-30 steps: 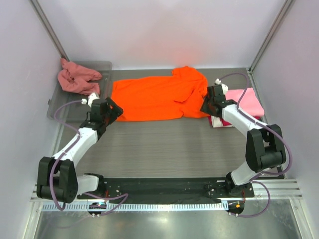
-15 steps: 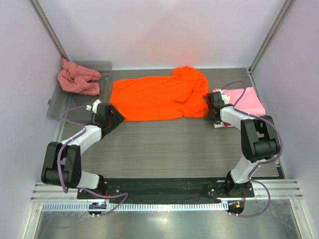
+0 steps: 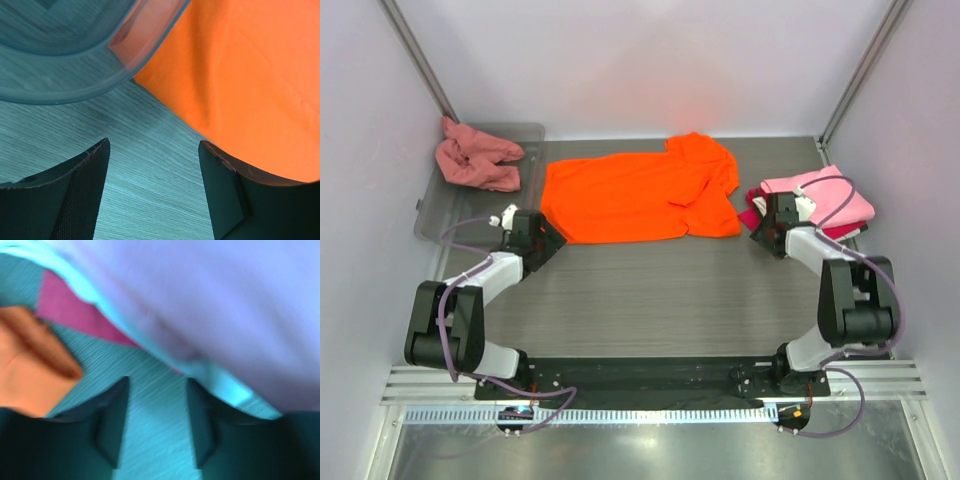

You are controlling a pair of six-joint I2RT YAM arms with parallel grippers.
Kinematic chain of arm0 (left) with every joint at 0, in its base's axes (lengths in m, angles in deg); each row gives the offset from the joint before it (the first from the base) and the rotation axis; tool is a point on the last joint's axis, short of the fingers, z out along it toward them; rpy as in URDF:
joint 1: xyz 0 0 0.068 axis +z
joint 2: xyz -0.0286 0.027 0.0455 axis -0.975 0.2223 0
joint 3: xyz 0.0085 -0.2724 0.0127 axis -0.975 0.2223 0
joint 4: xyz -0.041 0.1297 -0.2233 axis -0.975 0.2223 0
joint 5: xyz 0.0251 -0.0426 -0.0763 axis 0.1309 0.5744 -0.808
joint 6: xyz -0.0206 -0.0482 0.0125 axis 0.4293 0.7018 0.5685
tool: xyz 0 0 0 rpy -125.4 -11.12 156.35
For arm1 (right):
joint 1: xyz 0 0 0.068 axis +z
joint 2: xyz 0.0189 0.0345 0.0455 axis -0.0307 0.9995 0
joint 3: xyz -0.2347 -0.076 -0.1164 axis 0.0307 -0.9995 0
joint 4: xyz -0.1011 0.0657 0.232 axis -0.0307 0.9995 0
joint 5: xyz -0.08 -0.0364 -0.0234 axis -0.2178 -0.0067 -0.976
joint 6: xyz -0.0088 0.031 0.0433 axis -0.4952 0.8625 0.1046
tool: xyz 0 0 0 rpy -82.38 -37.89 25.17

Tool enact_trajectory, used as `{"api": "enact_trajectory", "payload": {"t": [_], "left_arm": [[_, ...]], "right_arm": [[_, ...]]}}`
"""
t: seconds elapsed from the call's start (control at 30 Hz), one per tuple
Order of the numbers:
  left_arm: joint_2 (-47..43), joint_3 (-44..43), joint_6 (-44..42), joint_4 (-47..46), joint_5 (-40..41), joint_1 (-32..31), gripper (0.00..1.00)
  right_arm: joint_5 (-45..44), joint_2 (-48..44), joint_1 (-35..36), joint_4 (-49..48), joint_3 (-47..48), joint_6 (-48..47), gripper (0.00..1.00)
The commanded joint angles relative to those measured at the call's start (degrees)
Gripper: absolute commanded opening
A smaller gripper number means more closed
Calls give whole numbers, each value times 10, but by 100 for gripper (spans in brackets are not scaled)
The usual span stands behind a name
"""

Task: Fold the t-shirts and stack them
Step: Fold the tshirt

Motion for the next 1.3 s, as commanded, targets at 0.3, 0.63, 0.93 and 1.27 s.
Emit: {"api": "enact_trajectory", "payload": {"t": [0.3, 0.63, 0.93, 1.27], "left_arm": [[-38, 70, 90, -106, 36, 7, 67], [-52, 81, 96, -104, 65, 6, 66], [-59, 71, 101, -97, 105, 6, 61], [-10, 65, 105, -112, 120, 11, 52]], "right_arm": [[82, -133, 28, -201, -130, 150, 58], [30, 1, 87, -252, -73, 188, 57], [-54, 35, 85, -255, -54, 169, 25], [-74, -14, 76, -242, -76, 146, 1]]}}
